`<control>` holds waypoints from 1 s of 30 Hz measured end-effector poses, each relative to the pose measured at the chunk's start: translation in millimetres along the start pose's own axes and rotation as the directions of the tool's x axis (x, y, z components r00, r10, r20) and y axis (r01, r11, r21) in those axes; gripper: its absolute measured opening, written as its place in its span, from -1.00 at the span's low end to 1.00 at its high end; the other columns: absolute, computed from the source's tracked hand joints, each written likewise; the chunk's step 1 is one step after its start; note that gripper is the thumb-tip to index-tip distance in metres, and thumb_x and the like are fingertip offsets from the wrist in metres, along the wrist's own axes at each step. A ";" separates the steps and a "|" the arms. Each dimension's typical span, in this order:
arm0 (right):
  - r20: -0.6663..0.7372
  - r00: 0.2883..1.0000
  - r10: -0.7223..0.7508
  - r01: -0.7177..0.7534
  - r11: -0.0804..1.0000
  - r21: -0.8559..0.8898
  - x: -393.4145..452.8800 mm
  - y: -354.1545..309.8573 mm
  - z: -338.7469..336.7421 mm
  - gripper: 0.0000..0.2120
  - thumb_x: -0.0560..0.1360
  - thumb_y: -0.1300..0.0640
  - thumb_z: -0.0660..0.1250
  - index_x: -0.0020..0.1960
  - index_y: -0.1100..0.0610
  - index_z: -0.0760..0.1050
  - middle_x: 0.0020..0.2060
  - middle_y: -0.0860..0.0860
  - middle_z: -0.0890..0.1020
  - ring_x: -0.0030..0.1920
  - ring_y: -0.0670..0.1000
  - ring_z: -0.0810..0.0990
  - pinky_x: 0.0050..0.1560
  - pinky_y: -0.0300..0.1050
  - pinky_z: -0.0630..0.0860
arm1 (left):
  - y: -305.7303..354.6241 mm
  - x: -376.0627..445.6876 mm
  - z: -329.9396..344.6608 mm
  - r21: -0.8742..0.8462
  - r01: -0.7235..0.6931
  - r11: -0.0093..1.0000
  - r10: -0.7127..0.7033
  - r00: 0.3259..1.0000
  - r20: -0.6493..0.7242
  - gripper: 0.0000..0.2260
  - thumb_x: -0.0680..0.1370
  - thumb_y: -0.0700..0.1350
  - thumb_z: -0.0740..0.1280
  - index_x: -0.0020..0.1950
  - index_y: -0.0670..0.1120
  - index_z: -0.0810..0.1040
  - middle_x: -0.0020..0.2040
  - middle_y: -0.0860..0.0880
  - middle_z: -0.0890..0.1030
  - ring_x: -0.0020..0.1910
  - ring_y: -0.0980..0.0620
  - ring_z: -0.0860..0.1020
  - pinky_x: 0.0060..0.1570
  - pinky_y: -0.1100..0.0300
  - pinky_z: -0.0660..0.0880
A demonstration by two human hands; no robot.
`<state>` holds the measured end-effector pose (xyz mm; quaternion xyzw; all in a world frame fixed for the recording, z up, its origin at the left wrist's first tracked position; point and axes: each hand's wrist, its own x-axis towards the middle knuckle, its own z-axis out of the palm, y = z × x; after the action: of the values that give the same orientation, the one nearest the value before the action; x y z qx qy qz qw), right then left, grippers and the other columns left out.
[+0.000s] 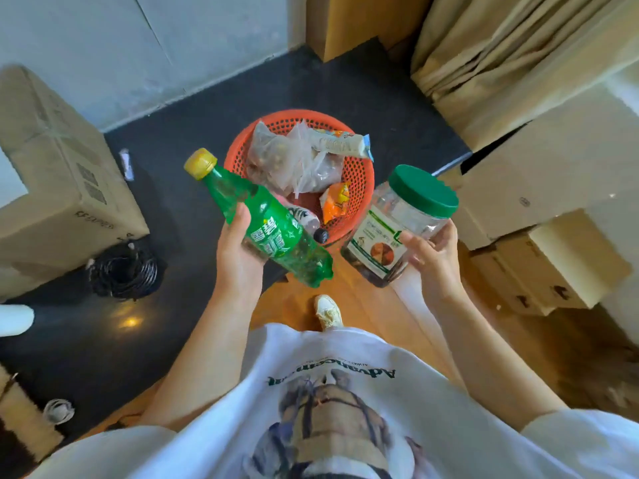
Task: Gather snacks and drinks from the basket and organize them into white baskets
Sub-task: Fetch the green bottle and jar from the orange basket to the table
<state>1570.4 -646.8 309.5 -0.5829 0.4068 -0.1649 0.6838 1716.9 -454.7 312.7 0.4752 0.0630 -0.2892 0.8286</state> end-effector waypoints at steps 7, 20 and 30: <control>-0.220 0.969 0.111 -0.061 0.974 0.220 -124.5 56.0 -1.4 -0.41 0.30 0.09 0.29 0.31 0.06 0.26 0.14 -0.01 0.56 0.08 -0.04 0.59 0.01 0.06 0.54 | -12.8 -48.4 -31.6 0.159 0.210 0.965 -0.227 0.969 0.100 -0.77 0.54 0.08 0.21 0.03 0.01 0.58 -0.17 0.06 0.69 -0.17 0.09 0.65 -0.09 0.13 0.56; -0.677 0.668 0.308 0.141 0.842 0.521 -364.7 153.7 -19.8 -0.28 0.19 -0.03 0.42 0.31 0.04 0.30 0.05 -0.03 0.61 -0.02 -0.06 0.65 -0.24 -0.21 0.56 | -102.1 -171.5 -0.7 0.740 0.329 0.587 -0.775 0.492 0.397 -0.75 0.43 0.10 0.30 -0.07 -0.04 0.62 -0.26 -0.01 0.67 -0.30 0.04 0.63 -0.21 0.15 0.58; -0.898 0.184 0.400 0.509 0.743 0.436 -603.6 240.9 6.8 -0.54 0.36 0.14 0.27 0.26 0.04 0.35 0.14 0.12 0.54 0.12 0.16 0.56 -0.07 0.04 0.55 | -181.5 -396.3 -20.3 0.936 -0.014 0.351 -0.935 0.052 0.351 -0.71 0.39 0.13 0.26 -0.05 -0.03 0.55 -0.31 0.03 0.67 -0.38 0.07 0.63 -0.34 0.22 0.59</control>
<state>1144.6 -155.8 304.8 -0.0648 0.6313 -0.6561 0.4083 1295.7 -340.9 315.7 0.4386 -0.3701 -0.7897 0.2172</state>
